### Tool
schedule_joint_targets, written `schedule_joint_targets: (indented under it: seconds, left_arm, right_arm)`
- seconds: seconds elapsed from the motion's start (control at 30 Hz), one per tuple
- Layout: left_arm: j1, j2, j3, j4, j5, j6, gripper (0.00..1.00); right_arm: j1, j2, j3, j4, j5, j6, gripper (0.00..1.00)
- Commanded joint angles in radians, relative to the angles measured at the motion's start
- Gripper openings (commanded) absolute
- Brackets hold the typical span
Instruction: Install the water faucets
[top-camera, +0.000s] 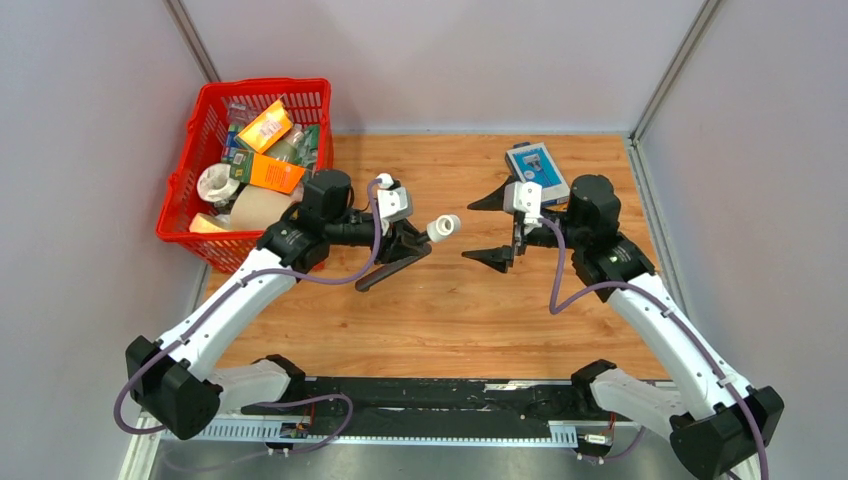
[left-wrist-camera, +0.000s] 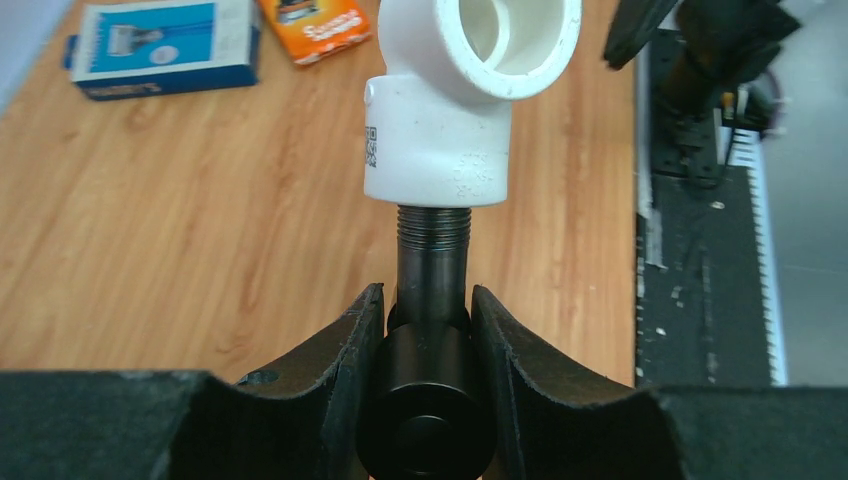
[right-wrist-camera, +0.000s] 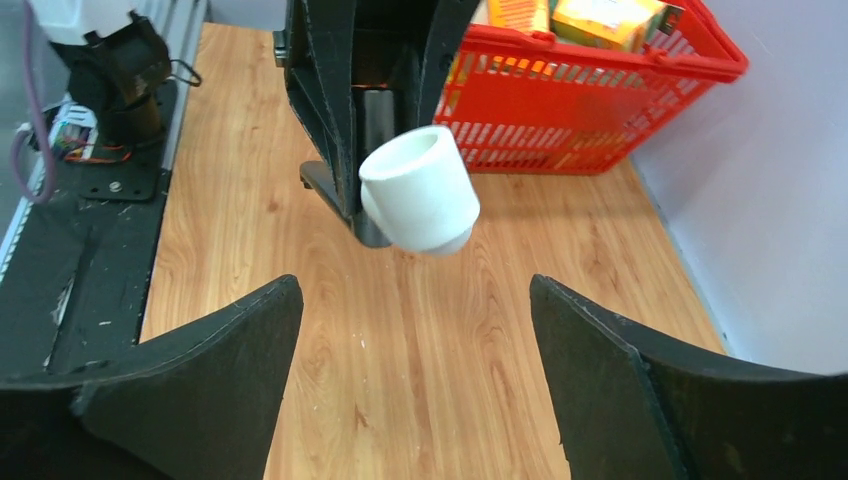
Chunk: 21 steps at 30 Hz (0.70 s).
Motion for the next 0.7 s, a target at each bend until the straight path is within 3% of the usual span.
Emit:
schedule_joint_targets:
  seconds: [0.0,0.5,0.67]
  left_arm:
    - [0.0,0.009,0.107,-0.093,0.199,0.016,0.0]
    - [0.0,-0.009,0.098,-0.09,0.193,0.028,0.0]
    - [-0.004,-0.022,0.096,-0.092,0.184,0.032,0.0]
  right_arm:
    - [0.055,0.036,0.1,-0.101,-0.111,-0.184,0.88]
    - [0.136,0.18,0.219,-0.189,-0.135,-0.2,0.75]
    - [0.138,0.214,0.248,-0.217,-0.14,-0.195,0.61]
